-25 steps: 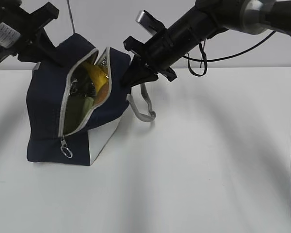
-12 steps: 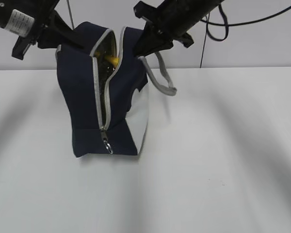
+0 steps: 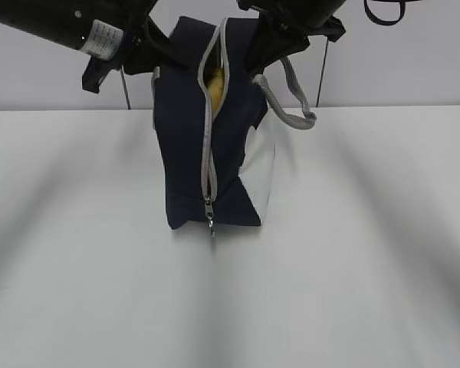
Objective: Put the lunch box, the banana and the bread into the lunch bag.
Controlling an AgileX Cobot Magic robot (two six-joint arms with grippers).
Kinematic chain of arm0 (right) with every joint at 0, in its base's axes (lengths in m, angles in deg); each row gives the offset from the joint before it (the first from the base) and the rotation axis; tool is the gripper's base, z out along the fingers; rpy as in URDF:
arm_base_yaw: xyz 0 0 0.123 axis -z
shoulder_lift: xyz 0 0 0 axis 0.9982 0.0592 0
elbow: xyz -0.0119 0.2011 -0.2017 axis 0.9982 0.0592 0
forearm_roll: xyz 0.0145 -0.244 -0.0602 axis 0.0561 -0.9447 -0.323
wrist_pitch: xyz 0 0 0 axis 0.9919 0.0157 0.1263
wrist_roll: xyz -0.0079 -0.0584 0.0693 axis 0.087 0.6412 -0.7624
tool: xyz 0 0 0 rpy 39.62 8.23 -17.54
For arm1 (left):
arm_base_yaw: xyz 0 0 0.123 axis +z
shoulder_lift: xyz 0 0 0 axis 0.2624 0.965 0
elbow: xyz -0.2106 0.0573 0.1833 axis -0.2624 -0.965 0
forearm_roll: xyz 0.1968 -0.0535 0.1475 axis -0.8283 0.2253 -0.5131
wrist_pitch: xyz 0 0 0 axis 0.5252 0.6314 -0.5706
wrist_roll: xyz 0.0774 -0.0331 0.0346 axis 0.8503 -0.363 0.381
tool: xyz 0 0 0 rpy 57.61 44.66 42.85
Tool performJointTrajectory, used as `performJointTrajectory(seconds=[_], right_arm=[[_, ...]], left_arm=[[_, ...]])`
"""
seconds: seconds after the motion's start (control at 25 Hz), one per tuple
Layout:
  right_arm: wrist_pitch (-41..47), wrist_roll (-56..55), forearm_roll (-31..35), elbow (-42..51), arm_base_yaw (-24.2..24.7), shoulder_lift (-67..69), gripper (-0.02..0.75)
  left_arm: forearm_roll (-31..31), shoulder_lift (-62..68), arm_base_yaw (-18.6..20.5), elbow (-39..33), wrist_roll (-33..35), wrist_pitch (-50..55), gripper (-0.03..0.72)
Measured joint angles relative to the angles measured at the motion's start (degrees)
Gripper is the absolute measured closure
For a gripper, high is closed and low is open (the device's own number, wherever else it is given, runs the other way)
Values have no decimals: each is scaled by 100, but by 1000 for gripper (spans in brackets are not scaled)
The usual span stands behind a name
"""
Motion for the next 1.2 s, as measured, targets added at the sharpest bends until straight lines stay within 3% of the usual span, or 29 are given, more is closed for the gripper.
performJointTrajectory(seconds=[0.76,0.88,1.08,1.2], right_arm=[[9,-59,-411,-2,0,316,727],[9,-59,-441,-2,0,316,627],[-5,-59,-435,-15,0,316,300],[-5,-59,-435,-15,0,269,229]], left_arm=[[529,629,-21,0,0,-203,690],[529,635,-21,0,0,-265,655],[529,635,-2,0,0,-247,455],[516,635,83,0,0,-1,354]])
